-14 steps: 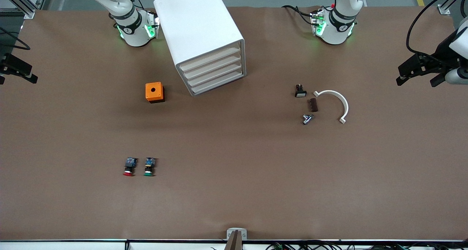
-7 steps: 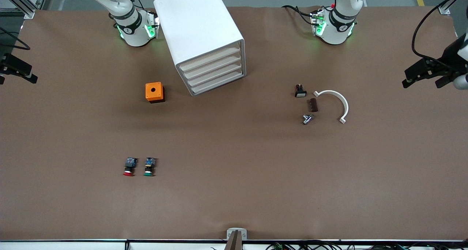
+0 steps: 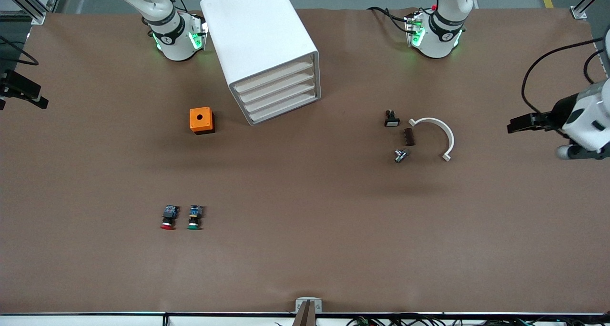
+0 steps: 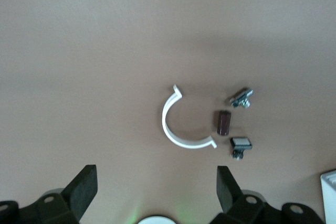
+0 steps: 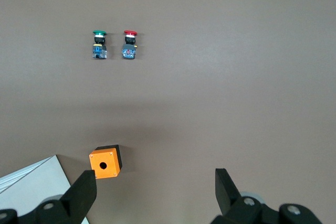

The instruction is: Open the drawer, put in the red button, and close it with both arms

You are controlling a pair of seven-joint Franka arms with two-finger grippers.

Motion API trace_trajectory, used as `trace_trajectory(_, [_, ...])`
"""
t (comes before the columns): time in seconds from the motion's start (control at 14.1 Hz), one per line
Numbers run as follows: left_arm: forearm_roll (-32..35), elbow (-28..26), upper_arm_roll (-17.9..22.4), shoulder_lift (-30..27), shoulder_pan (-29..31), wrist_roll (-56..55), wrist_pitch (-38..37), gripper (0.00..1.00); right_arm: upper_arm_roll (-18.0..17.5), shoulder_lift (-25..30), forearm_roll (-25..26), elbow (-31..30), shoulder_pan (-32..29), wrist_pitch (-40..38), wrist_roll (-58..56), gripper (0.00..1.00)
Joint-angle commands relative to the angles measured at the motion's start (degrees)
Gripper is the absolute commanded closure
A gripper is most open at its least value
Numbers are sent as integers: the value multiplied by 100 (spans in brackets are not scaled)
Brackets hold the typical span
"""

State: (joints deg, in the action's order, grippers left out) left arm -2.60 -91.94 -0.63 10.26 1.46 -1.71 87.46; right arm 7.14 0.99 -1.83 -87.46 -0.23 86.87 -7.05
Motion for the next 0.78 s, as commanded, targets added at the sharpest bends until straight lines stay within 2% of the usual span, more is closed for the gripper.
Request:
trace_trajectory(0.0, [-47,132,-60,353,-145,-198,-342,0,-37,86,60,9,-92,41,10,0])
trace_trajectory(0.35, [-65,210,-104,739,-917,-1443,-528,0,-37,-414,78,106,-215,128,10,0])
trace_trajectory(0.57, [-511,744,-95,1125,-1340,-2453,-711,0,-37,-827,148,98,-258,497,-16,0])
trace_trajectory(0.71, [-1046,1063,-95,1364,-1586,-3454,-844,0,-37,-1327,297,107,-259,725,-7,0])
